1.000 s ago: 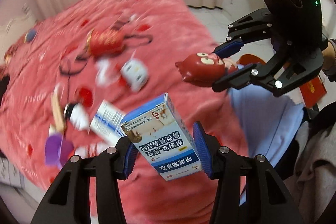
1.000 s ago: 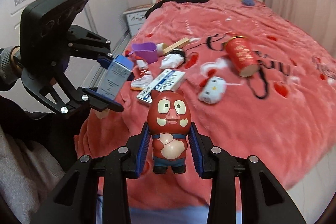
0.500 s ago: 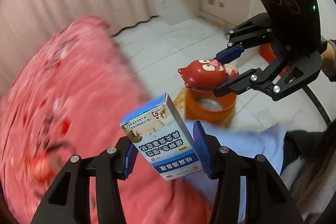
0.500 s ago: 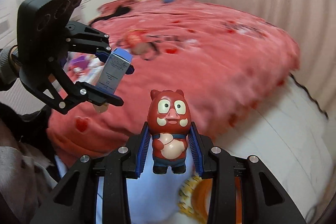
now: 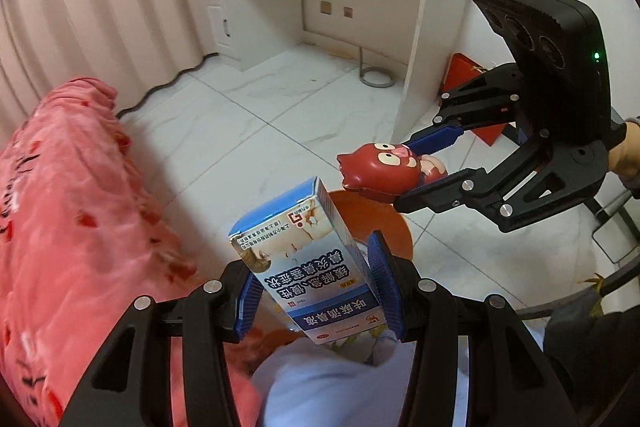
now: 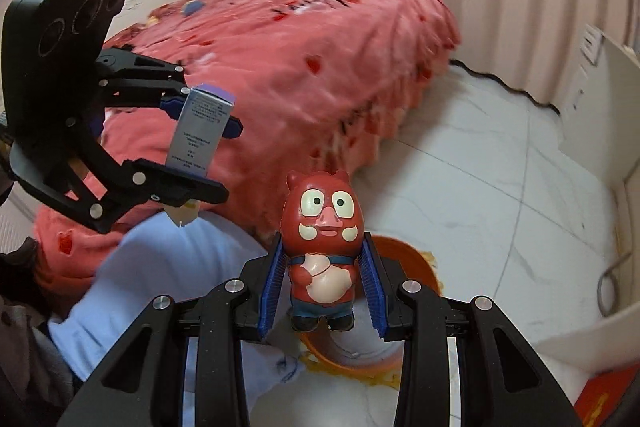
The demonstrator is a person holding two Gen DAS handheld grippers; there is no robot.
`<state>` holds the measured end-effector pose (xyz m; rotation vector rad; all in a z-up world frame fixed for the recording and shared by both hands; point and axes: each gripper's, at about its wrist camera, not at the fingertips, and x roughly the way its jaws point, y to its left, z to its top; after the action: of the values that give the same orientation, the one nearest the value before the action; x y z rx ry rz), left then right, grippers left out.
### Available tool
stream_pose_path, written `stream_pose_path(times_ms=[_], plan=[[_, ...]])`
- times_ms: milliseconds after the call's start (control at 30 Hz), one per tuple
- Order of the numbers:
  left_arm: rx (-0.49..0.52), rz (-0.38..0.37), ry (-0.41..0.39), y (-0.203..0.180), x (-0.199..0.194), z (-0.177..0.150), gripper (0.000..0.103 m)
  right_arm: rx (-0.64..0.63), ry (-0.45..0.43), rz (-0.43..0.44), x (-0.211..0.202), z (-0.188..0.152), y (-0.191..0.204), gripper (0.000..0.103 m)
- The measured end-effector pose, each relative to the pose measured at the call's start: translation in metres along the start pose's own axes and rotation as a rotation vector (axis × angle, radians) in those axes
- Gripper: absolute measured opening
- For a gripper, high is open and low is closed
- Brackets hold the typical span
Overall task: Collect trash
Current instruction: 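Carry the box and figurine with both tools over the orange bin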
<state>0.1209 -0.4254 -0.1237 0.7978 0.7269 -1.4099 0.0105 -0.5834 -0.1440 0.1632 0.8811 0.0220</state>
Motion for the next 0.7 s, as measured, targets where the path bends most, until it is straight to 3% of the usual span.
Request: stream_pose_path(times_ms=[300, 700], plan=[[0.003, -0.063, 0.058, -0.001, 0.064, 0.016, 0.052, 0.098, 0.052, -0.027, 0.027, -0.032, -0.044, 0.037], [-0.008, -0.092, 0.111, -0.012, 0.097, 0.011, 0.052, 0.192, 0.102, -0.033, 0.069, -0.054, -0.067, 0.039]])
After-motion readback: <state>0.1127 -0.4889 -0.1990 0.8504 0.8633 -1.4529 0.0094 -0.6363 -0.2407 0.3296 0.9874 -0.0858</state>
